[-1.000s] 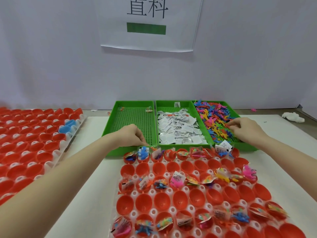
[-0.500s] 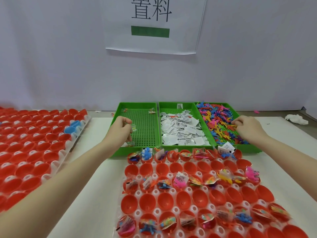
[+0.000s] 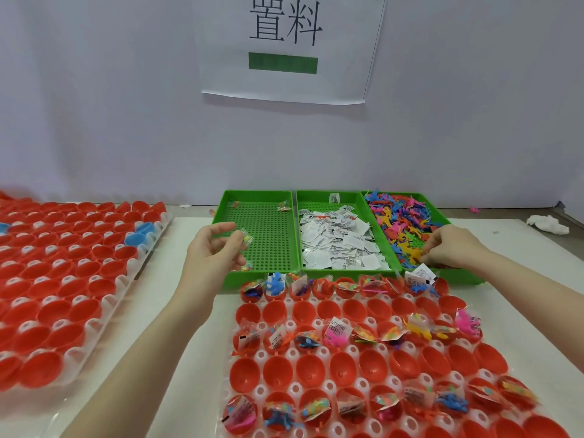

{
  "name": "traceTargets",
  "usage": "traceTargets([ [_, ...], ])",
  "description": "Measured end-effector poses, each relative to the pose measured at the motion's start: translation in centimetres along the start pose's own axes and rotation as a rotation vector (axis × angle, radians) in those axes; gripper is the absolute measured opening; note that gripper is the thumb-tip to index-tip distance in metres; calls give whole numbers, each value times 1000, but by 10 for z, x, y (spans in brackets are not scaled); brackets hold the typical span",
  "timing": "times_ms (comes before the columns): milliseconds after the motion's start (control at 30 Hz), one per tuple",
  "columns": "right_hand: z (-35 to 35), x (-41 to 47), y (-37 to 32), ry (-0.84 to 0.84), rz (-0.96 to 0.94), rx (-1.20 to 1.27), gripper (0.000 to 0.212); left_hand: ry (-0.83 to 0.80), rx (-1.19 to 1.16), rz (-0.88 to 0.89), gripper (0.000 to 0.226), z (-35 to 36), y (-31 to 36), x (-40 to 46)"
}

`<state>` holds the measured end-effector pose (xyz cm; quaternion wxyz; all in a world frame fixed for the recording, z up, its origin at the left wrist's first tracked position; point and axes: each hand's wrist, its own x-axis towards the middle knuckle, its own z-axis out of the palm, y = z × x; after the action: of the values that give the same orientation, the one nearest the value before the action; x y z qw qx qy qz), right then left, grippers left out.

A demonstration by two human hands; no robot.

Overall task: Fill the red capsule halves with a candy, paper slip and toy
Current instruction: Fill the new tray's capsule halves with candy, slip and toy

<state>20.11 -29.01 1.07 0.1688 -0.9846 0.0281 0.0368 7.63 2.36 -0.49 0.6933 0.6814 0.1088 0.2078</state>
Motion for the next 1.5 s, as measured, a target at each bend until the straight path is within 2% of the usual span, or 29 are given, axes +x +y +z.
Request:
traceTargets([
  [200, -1, -2, 0, 379, -112, 124, 9, 59, -128, 4, 9, -3, 8, -10],
  [267, -2, -3, -11, 409, -155, 228, 12, 65, -133, -10, 8, -3, 8, -14],
  [333, 0, -6, -26, 330, -238, 278, 24, 64, -141, -22, 5, -3, 8, -16],
  [400, 3, -11, -42, 171, -336, 199, 26, 58, -157, -39, 7, -3, 9, -18],
  [467, 7, -15, -56, -19, -393, -36, 25, 50, -199, -70, 10, -4, 11, -19],
  [533, 13, -17, -62, -156, -389, -267, 45, 26, -226, -88, 18, -6, 14, -21],
  [567, 16, -18, -64, -177, -380, -304, 49, 13, -227, -91, 22, -7, 15, -22],
  [633, 17, -20, -66, -142, -369, -288, 39, -20, -230, -99, 24, -8, 17, -24],
  [733, 16, -22, -63, -17, -352, -155, 11, -84, -255, -109, 22, -9, 23, -27],
  [933, 6, -30, -63, 219, -362, 363, 18, -182, -252, -183, 18, -2, 30, -37],
  [1033, 0, -57, -79, 74, -456, 637, 14, -241, -176, -155, 13, 11, 32, -47],
  [1100, -3, -81, -94, -60, -525, 675, 14, -265, -153, -132, 8, 20, 32, -56],
  [1267, -14, -125, -112, -236, -607, 704, 15, -347, -160, -127, 11, 31, 39, -75],
  [1433, -18, -154, -110, -186, -651, 636, 14, -466, -282, -189, 28, 28, 56, -91],
  [1500, -19, -164, -108, -139, -654, 637, 14, -490, -249, -139, 24, 25, 58, -100],
])
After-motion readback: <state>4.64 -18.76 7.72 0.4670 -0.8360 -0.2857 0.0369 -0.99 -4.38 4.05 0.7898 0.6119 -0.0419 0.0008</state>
